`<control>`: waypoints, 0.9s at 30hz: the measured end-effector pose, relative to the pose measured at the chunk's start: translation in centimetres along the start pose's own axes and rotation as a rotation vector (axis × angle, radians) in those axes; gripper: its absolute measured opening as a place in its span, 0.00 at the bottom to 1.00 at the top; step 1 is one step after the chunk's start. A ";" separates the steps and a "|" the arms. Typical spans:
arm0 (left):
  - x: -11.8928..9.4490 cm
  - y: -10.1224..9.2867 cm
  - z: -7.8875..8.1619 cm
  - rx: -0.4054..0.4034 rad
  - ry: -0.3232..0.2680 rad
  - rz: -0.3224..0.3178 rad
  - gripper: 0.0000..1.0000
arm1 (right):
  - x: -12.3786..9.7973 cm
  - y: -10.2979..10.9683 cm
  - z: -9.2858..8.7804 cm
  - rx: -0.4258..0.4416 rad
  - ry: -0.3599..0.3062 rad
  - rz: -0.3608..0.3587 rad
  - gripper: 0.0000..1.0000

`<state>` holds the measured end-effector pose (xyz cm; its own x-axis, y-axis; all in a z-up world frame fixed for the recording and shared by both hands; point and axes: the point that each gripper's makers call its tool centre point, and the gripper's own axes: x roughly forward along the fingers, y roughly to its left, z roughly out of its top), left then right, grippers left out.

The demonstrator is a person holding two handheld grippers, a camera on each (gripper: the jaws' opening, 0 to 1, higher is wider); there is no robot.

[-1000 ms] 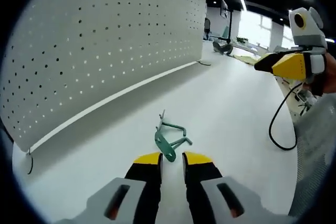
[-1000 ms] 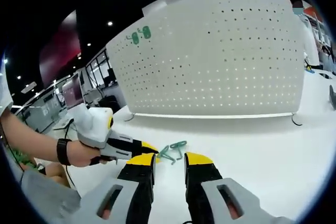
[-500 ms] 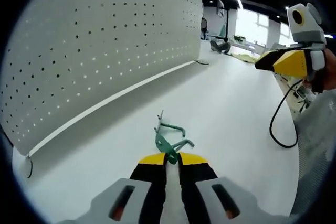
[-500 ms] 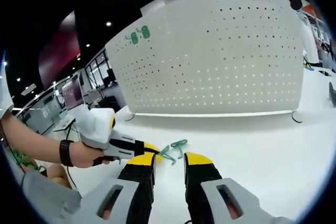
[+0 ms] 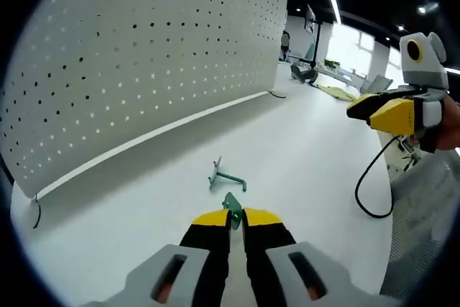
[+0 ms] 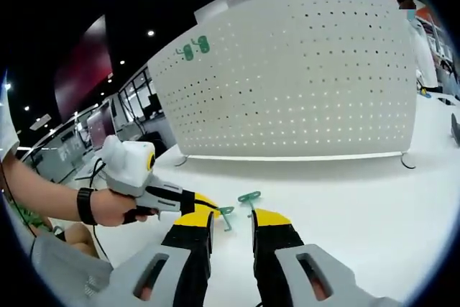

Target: Insert the hook assembly into the mounting plate slot until the hook locks in place.

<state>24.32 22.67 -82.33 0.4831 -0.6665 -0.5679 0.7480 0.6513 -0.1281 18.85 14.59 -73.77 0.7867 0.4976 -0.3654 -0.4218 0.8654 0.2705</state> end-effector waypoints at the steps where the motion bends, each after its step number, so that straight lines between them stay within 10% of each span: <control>1: -0.2 -0.2 0.2 -0.006 -0.004 -0.005 0.07 | 0.0 0.0 0.1 -0.001 -0.002 0.001 0.20; 27: -4.2 -3.5 3.3 -0.223 -0.076 -0.112 0.04 | -0.9 2.2 0.3 -0.096 0.006 0.065 0.21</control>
<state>21.16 22.00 -76.79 0.4417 -0.7588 -0.4787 0.6838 0.6301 -0.3679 17.34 16.06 -72.55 0.7536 0.5531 -0.3553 -0.5136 0.8327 0.2069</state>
